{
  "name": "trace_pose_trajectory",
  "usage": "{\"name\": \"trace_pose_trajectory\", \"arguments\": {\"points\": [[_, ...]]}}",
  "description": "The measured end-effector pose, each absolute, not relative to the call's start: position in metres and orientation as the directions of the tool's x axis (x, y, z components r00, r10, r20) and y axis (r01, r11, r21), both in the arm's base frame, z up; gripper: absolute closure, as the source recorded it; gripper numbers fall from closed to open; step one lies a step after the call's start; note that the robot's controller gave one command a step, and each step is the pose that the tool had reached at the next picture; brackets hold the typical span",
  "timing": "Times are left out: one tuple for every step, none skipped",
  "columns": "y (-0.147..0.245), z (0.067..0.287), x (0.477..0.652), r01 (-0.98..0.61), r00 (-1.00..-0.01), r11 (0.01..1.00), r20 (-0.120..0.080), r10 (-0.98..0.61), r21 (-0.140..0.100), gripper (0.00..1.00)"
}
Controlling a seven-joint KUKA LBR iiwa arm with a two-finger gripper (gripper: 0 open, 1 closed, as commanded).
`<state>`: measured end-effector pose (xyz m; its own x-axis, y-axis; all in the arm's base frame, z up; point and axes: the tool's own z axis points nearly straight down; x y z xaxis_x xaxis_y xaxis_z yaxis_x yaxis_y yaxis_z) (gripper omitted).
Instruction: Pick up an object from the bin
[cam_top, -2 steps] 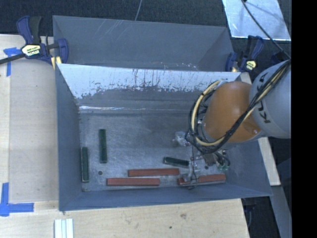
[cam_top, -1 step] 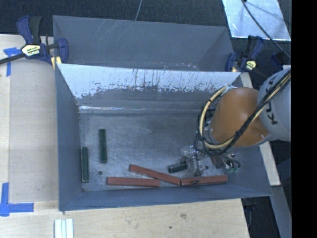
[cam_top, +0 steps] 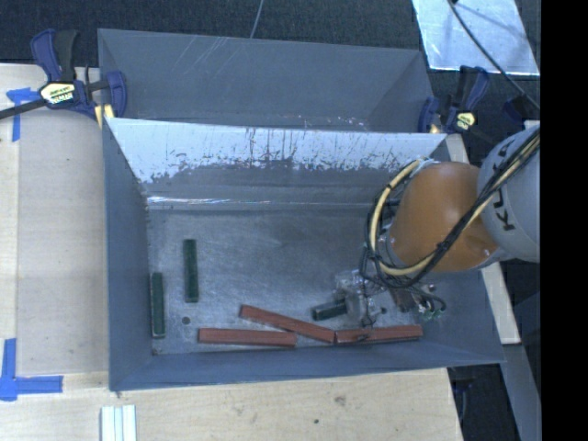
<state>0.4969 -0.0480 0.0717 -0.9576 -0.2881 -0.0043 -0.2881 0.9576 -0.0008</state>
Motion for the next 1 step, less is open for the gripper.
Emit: {"name": "trace_pose_trajectory", "arguments": {"points": [[-0.0291, 0.2123, 0.5095, -0.322, -0.947, 0.947, -0.005, -0.322, -0.001, 1.0]]}}
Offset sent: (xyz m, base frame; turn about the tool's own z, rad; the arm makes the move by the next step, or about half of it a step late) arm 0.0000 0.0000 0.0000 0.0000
